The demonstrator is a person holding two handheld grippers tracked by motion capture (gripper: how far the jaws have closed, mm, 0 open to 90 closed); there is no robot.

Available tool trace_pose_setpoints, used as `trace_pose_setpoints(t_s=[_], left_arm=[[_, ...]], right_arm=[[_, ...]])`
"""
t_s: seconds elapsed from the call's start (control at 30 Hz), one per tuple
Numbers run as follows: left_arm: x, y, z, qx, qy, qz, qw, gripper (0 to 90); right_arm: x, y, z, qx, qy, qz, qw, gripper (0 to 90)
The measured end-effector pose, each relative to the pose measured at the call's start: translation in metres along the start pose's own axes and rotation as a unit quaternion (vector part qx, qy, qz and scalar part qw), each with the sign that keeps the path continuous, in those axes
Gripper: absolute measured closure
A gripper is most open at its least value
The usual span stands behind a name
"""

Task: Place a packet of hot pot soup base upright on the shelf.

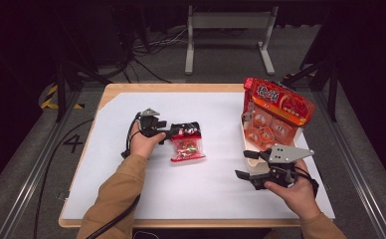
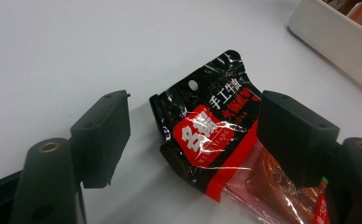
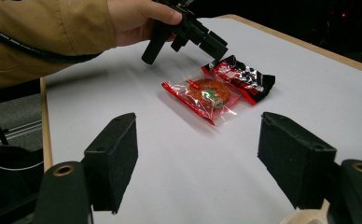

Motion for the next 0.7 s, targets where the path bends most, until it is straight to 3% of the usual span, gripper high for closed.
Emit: trace_pose_setpoints(t_s=[0.07, 0.23, 0.57, 0.63, 0.67, 0.7], left_arm=[[0.007, -0.001, 0.001, -0.002, -0.011, 0.01, 0.9999, 24.2], [0.016, -0.004, 0.005, -0.004, -0.034, 0.001, 0.9994, 23.0], [0.019, -0.004, 0.004, -0.003, -0.05, -0.003, 0.9988, 28.6], [0.021, -0.002, 0.004, 0.017, -0.06, -0.005, 0.998, 34.5], [0.021, -0.001, 0.005, 0.026, -0.064, -0.007, 0.9976, 43.1], [0.022, 0.001, 0.005, 0.047, -0.07, -0.017, 0.9963, 47.3]], right_arm=[[0.0, 0.001, 0.0, 0.002, 0.0, -0.002, 1.0, 28.9], [-0.001, -0.001, 0.0, 0.003, 0.001, -0.009, 0.9999, 28.6], [0.0, -0.001, 0.002, 0.004, -0.003, -0.012, 0.9999, 28.4], [0.001, -0.002, 0.002, 0.005, -0.003, -0.013, 0.9999, 28.4], [0.001, -0.002, 0.002, 0.004, -0.003, -0.013, 0.9999, 28.4], [0.001, -0.002, 0.002, 0.004, -0.004, -0.013, 0.9999, 28.4]])
Point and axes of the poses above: each handheld gripper's, and its own axes: x roughly forward along the jaws, z roughly out of its underside, y roughly to its right, the point moved 4 cm from there along x, roughly forward along the jaws, and after that the axes turned 13 degrees about z, right-handed, at the moved point
